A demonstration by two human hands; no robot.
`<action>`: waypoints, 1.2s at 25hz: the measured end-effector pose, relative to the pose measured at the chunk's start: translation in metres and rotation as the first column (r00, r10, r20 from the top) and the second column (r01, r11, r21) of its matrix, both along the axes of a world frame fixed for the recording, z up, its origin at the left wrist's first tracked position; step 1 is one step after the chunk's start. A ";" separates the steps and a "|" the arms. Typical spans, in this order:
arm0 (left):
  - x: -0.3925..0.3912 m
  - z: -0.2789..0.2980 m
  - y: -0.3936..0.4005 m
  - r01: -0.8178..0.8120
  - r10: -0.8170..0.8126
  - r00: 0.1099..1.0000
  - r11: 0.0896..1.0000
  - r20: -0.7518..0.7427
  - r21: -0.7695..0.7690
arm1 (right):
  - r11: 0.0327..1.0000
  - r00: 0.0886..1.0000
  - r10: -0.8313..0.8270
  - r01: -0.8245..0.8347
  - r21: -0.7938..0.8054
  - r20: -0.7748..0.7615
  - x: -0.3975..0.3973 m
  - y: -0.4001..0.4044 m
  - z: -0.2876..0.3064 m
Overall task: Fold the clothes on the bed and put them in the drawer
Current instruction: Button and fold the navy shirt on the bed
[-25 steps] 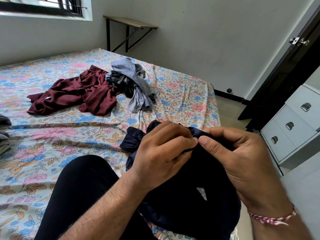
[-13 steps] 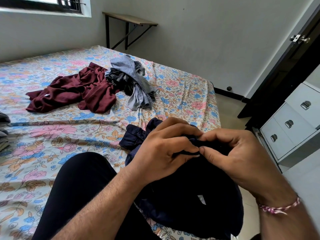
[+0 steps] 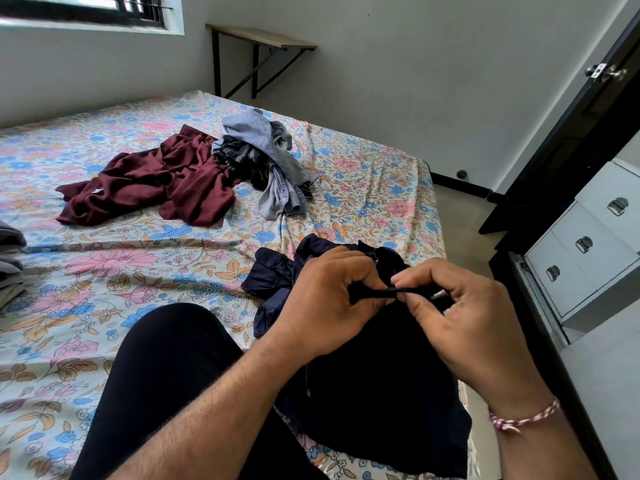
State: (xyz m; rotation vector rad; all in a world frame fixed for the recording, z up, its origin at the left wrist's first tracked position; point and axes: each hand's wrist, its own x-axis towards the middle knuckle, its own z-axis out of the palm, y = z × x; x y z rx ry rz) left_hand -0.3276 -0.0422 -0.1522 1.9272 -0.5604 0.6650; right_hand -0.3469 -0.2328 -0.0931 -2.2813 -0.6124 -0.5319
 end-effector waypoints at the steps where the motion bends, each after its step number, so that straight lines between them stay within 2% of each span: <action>1: 0.000 0.000 0.000 -0.019 0.019 1.000 1.000 -0.022 -0.022 | 1.000 0.998 0.000 -0.001 0.016 0.059 0.000 0.002 -0.007; 3: -0.001 -0.002 -0.002 -0.051 0.049 0.998 0.997 -0.031 -0.061 | 1.000 0.986 0.003 -0.007 0.023 0.167 -0.001 0.007 -0.022; 5: -0.005 -0.005 -0.007 -0.095 0.096 0.995 0.995 0.023 -0.034 | 1.000 0.978 -0.004 -0.003 0.031 0.207 -0.002 0.007 -0.030; 8: -0.004 -0.013 -0.012 -0.269 0.248 0.955 0.955 0.160 0.122 | 0.995 0.997 -0.074 0.072 0.072 0.027 0.000 0.004 -0.035; 10: 0.005 -0.009 0.002 -0.327 0.308 0.941 0.934 0.139 0.146 | 0.986 0.981 -0.155 0.161 0.042 -0.121 0.009 -0.005 -0.044; 11: 0.010 -0.004 0.014 -0.247 0.236 0.968 0.952 0.082 0.180 | 0.985 0.968 -0.153 0.165 0.045 -0.198 0.013 -0.014 -0.049; 13: 0.012 0.007 0.047 0.093 -0.057 0.987 0.963 -0.149 0.252 | 0.985 0.916 0.036 0.036 0.171 -0.399 0.018 -0.036 -0.059; 14: 0.009 0.011 0.063 0.303 -0.231 0.919 0.932 -0.320 0.199 | 0.956 0.848 0.178 -0.028 0.293 -0.499 0.019 -0.046 -0.063; 15: 0.004 0.014 0.073 0.478 -0.392 0.790 0.875 -0.472 0.073 | 0.906 0.776 0.284 -0.026 0.422 -0.562 0.022 -0.054 -0.070; 16: 0.003 0.016 0.077 0.580 -0.509 0.653 0.812 -0.561 -0.063 | 0.862 0.747 0.298 0.058 0.504 -0.594 0.030 -0.063 -0.082; 17: 0.007 0.016 0.074 0.604 -0.550 0.590 0.786 -0.591 -0.128 | 0.843 0.756 0.212 0.180 0.507 -0.620 0.040 -0.069 -0.094; 18: 0.018 0.013 0.065 0.568 -0.511 0.636 0.817 -0.578 -0.098 | 0.844 0.762 0.037 0.323 0.428 -0.647 0.055 -0.076 -0.111; 20: 0.056 0.001 0.039 0.346 -0.266 0.849 0.933 -0.457 0.099 | 0.830 0.690 -0.314 0.533 0.164 -0.653 0.086 -0.086 -0.140; 21: 0.076 -0.004 0.026 0.217 -0.136 0.917 0.959 -0.374 0.183 | 0.834 0.646 -0.408 0.551 0.025 -0.645 0.099 -0.089 -0.150; 22: 0.097 -0.008 0.015 0.139 -0.056 0.947 0.959 -0.317 0.246 | 0.848 0.628 -0.462 0.519 -0.105 -0.627 0.112 -0.091 -0.158; 23: 0.117 -0.014 0.004 0.116 -0.025 0.956 0.948 -0.292 0.297 | 0.862 0.625 -0.487 0.458 -0.220 -0.610 0.121 -0.092 -0.161; 24: 0.135 -0.017 -0.007 0.119 -0.020 0.960 0.933 -0.280 0.340 | 0.874 0.658 -0.486 0.389 -0.292 -0.575 0.129 -0.092 -0.164; 25: 0.152 -0.021 -0.018 0.133 -0.031 0.965 0.915 -0.260 0.382 | 0.887 0.718 -0.460 0.347 -0.304 -0.523 0.134 -0.089 -0.164; 26: 0.167 -0.022 -0.031 0.145 -0.045 0.971 0.893 -0.236 0.426 | 0.908 0.788 -0.417 0.343 -0.238 -0.454 0.136 -0.086 -0.163; 28: 0.195 -0.022 -0.055 0.155 -0.035 0.972 0.835 -0.231 0.527 | 0.945 0.913 -0.294 0.322 0.059 -0.282 0.134 -0.079 -0.155; 29: 0.207 -0.022 -0.063 0.180 -0.015 0.963 0.779 -0.270 0.601 | 0.951 0.962 -0.216 0.246 0.185 -0.167 0.132 -0.074 -0.149; 30: 0.217 -0.022 -0.071 0.244 -0.002 0.940 0.700 -0.340 0.671 | 0.956 0.987 -0.143 0.158 0.247 -0.078 0.132 -0.071 -0.145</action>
